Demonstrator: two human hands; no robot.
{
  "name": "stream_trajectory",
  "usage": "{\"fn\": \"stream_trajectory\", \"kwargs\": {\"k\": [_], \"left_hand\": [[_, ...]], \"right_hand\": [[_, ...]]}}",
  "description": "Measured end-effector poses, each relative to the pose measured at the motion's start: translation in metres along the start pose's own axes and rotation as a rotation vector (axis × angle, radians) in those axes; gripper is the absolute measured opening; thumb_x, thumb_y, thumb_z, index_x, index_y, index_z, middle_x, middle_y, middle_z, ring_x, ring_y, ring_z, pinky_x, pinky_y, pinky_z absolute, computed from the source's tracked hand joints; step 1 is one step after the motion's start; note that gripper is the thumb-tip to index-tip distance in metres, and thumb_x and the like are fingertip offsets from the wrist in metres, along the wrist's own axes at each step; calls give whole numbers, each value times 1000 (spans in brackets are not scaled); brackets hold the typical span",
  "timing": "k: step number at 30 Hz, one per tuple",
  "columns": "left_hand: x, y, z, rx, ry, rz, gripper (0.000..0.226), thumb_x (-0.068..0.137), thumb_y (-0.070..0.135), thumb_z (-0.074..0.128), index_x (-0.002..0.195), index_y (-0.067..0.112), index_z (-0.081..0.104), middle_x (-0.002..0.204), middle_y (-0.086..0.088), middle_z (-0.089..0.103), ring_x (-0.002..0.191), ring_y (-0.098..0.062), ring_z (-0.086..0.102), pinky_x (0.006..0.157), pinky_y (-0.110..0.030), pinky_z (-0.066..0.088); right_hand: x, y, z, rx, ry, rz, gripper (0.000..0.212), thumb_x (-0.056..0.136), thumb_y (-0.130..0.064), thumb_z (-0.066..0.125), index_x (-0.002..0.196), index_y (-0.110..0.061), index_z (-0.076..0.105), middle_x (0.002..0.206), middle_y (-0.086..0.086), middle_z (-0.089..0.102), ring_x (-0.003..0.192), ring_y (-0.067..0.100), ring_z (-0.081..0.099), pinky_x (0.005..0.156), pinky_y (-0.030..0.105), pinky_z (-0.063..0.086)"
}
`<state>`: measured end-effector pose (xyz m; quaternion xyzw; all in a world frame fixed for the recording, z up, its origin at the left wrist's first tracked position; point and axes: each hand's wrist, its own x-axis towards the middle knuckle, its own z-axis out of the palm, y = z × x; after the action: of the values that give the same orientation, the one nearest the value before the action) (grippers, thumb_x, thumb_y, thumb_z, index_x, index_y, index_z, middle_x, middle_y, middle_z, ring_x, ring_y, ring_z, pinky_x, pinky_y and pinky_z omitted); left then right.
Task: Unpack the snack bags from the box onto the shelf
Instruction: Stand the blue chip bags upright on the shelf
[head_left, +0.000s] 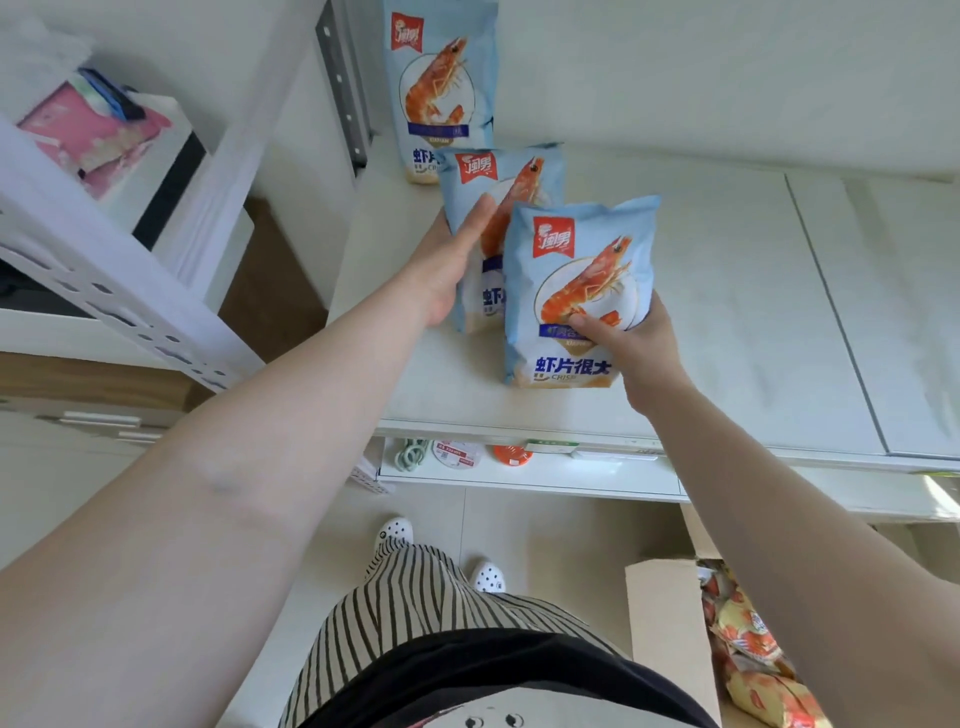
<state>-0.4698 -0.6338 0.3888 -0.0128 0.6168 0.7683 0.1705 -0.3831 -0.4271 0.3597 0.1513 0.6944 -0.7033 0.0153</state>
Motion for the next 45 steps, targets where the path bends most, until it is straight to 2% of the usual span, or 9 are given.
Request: {"fn": "stream_trajectory", "kwargs": {"k": [5, 13, 19, 23, 27, 36, 38, 41, 45], "left_hand": [[0, 0, -2, 88, -163, -32, 129, 34, 89, 63, 142, 23, 40, 128, 3, 64, 112, -12, 64, 78, -24, 55], [2, 12, -7, 206, -295, 39, 141, 38, 70, 83, 149, 24, 10, 141, -9, 50, 125, -25, 56, 101, -47, 48], [-5, 17, -16, 278, -272, 80, 123, 38, 82, 72, 140, 31, 26, 131, 6, 58, 113, -8, 62, 86, -25, 53], [-10, -7, -18, 300, -168, -12, 123, 41, 92, 59, 143, 27, 33, 129, 5, 62, 117, -12, 61, 104, -38, 44], [-10, -10, -18, 297, -104, -5, 116, 46, 94, 54, 138, 26, 39, 126, 5, 65, 116, -16, 62, 107, -47, 41], [-46, -53, -31, 260, -170, -7, 129, 41, 86, 67, 146, 28, 22, 140, 3, 51, 125, -11, 53, 105, -31, 43], [-55, -64, -26, 220, -96, 3, 117, 50, 92, 54, 146, 29, 29, 137, 6, 54, 120, -7, 56, 98, -25, 46], [-57, -78, -9, 88, 139, 3, 92, 69, 89, 38, 138, 28, 45, 125, 0, 65, 111, -18, 64, 101, -46, 48], [-52, -82, 1, -26, 287, 55, 78, 81, 80, 35, 133, 24, 54, 125, -2, 65, 115, -20, 62, 103, -47, 46]], "right_hand": [[5, 5, 19, -23, -59, 0, 79, 66, -10, 89, 130, -17, 44, 116, 5, 69, 100, 20, 71, 78, 39, 60], [20, 0, 25, -62, -185, -48, 89, 64, -12, 90, 137, -11, 40, 121, 11, 68, 107, 24, 69, 85, 40, 59], [20, 8, 32, -140, -225, -126, 93, 70, 2, 83, 143, -9, 27, 130, 13, 60, 115, 22, 64, 92, 36, 56], [19, 13, 36, -196, -298, -102, 99, 68, -3, 87, 144, -8, 24, 134, 16, 55, 117, 15, 62, 89, 26, 54], [17, 11, 40, -234, -325, -72, 113, 56, -31, 96, 145, -16, 27, 137, 13, 53, 122, 20, 59, 96, 38, 54], [11, 20, 36, -245, -322, -71, 101, 62, -19, 91, 142, -13, 30, 129, 9, 62, 117, 20, 63, 98, 41, 53], [10, 21, 32, -284, -365, -51, 100, 61, -17, 92, 142, -13, 33, 127, 3, 63, 115, 12, 63, 93, 33, 55], [10, 27, 26, -317, -419, -41, 95, 66, 6, 85, 142, -15, 32, 119, -9, 61, 103, -7, 63, 77, 15, 53], [18, 34, 34, -348, -385, -81, 92, 64, -1, 87, 137, -24, 36, 118, -13, 62, 105, -6, 61, 80, 16, 54]]}}
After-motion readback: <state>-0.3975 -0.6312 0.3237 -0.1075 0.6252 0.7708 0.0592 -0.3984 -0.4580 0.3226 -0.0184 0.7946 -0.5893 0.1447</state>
